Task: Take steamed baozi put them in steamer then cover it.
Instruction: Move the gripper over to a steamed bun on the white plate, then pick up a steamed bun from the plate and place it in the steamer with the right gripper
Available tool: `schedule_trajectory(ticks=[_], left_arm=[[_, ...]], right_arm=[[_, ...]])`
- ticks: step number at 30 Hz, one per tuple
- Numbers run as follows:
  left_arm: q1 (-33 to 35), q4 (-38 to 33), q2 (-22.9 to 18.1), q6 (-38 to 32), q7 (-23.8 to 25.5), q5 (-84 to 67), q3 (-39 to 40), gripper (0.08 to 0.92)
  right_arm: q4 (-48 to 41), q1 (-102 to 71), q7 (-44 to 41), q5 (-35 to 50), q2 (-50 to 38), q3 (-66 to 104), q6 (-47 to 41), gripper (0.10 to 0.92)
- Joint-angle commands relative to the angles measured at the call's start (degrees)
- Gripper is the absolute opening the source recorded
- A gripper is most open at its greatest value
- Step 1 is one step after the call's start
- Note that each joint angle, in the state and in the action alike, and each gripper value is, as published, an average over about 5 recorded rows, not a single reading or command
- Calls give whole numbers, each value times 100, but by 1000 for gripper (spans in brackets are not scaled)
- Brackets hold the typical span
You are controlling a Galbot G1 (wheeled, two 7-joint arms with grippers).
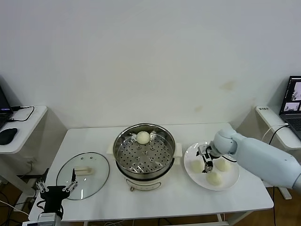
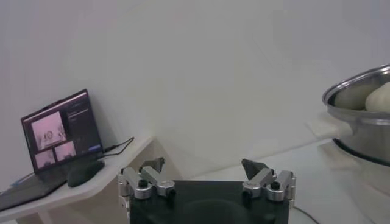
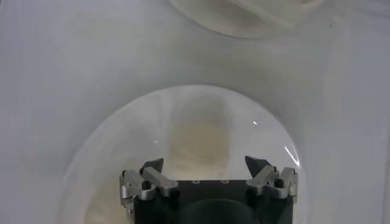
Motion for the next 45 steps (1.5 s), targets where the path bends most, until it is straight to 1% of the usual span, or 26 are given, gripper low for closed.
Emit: schedule_trajectory(ticks=[1,4,11,16,25,30,35,41,45], left_arm=[[-4,9,4,-1,0,3,1,823],[-7,8,-3,0,1,3,10,823],[-7,-12,-21,0,1,9,33,823],[-2,-41,-18,1,2,9,27,823],[-57,-78,49,16,22,0,45,823],[-115,-97,91,25,33,-4,93,823],[-172,-105,125,36,44,-13,131,823],[-199,-108,158,37,41,-37,110,823],[-204,-106,134,36,41,-37,66,823]], right_arm=[[-187,-124,-36,-78,165,80,-42,730],[-148,-129,-90,-72,125,79,-31,677],[-78,-71,-171,-36,65,101,7,583],[139,334,-348,200,-140,32,-6,569],[834,1893,-545,1290,-797,-372,-288,568],[1216,3058,-451,1880,-850,-995,-570,568],[1478,3897,-147,2583,-363,-1526,-925,569],[1557,4029,507,3541,798,-1857,-1546,584],[1294,3803,859,3956,1580,-1844,-1854,585]])
